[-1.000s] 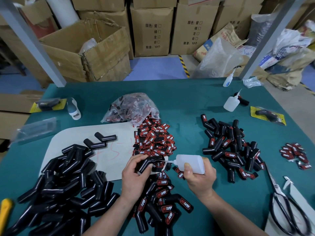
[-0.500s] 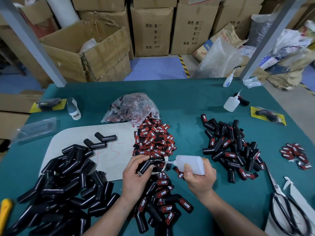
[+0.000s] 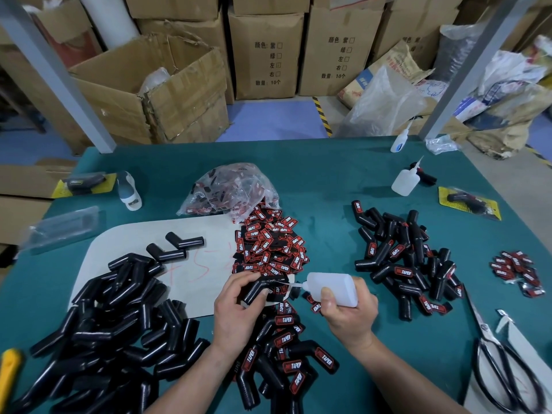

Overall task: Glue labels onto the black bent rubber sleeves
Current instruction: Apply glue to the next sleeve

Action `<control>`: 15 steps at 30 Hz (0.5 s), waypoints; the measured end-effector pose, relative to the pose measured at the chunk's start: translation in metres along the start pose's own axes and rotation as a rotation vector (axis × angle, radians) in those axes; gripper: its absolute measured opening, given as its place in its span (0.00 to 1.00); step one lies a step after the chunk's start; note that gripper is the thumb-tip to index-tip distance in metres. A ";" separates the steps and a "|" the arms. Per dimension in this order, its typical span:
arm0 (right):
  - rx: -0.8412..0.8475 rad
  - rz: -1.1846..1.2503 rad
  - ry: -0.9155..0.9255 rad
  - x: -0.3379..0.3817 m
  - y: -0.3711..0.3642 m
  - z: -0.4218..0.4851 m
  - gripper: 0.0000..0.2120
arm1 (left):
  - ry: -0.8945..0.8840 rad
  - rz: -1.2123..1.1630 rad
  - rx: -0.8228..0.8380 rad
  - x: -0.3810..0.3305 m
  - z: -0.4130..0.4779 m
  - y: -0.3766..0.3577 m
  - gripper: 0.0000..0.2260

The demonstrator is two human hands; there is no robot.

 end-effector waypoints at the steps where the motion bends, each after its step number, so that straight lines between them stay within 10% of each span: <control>1: -0.002 -0.001 -0.002 0.000 0.000 0.001 0.35 | 0.005 -0.001 0.001 0.000 0.000 0.000 0.25; 15: -0.026 -0.050 0.047 0.006 0.000 0.002 0.36 | 0.001 0.001 -0.006 0.003 0.001 -0.001 0.25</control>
Point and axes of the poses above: each hand's wrist, its own z-axis towards the middle knuckle, its own y-axis out of the back of the hand, x = y × z, the point moved 3 cm from there along z, towards the middle knuckle, and after that the axes turned 12 degrees about z, right-handed, at the moved point
